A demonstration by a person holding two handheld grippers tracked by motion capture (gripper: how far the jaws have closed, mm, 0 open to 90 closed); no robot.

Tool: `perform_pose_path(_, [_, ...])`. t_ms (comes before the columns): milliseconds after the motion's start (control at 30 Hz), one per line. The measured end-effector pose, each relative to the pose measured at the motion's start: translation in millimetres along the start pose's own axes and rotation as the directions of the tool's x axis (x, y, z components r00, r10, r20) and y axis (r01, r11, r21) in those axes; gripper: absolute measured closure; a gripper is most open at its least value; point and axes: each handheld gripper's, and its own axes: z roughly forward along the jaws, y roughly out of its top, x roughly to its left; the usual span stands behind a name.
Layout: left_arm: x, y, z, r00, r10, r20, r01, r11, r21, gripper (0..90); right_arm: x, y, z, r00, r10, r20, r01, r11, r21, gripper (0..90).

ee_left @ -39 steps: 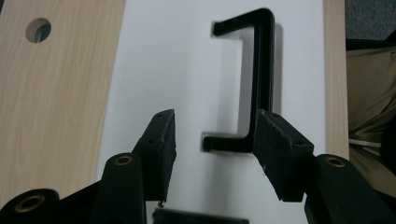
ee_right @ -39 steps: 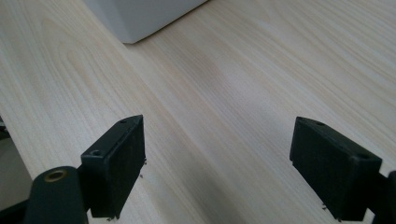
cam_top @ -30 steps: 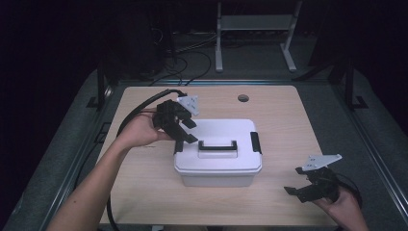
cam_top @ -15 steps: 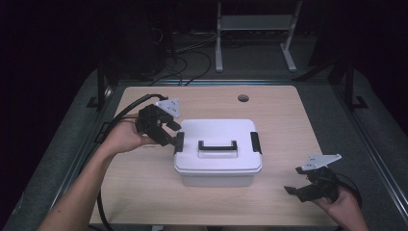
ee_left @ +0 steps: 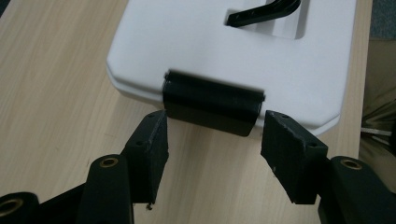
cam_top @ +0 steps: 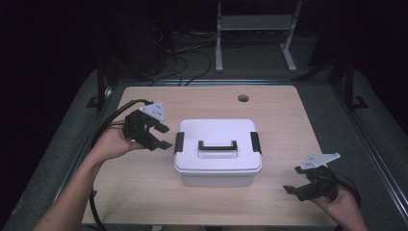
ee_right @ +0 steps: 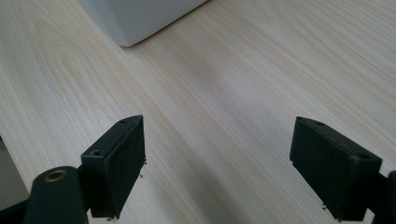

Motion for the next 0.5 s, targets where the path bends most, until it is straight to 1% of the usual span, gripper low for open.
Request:
perform_pose_path(133, [0.6, -12.3, -0.8, 0.9999, -0.013, -0.009, 0.013, 0.9999, -0.005, 38.9, 0.5, 0.9, -0.3, 1.0000, 0.000, 0.001, 0.000, 1.000, -0.005, 17.7])
perform_pose_path(300, [1.9, -27.9, -0.2, 0.9985, -0.053, -0.014, 0.053, 0.9985, -0.016, 37.0, -0.1, -0.6, -1.8, 1.0000, 0.006, 0.003, -0.006, 1.000, -0.011, 17.7])
perform_pose_path(433, [1.5, -34.3, -1.8, 0.9980, -0.060, -0.019, 0.059, 0.9980, -0.023, 36.6, -0.8, -1.2, -3.5, 0.9999, 0.008, 0.007, -0.008, 1.000, -0.013, 17.7])
perform_pose_path(500, [1.0, -36.6, -2.5, 0.9980, -0.058, -0.023, 0.058, 0.9982, -0.019, 36.4, -0.5, -1.1, -3.2, 0.9999, 0.008, 0.007, -0.008, 1.000, -0.013, 17.7])
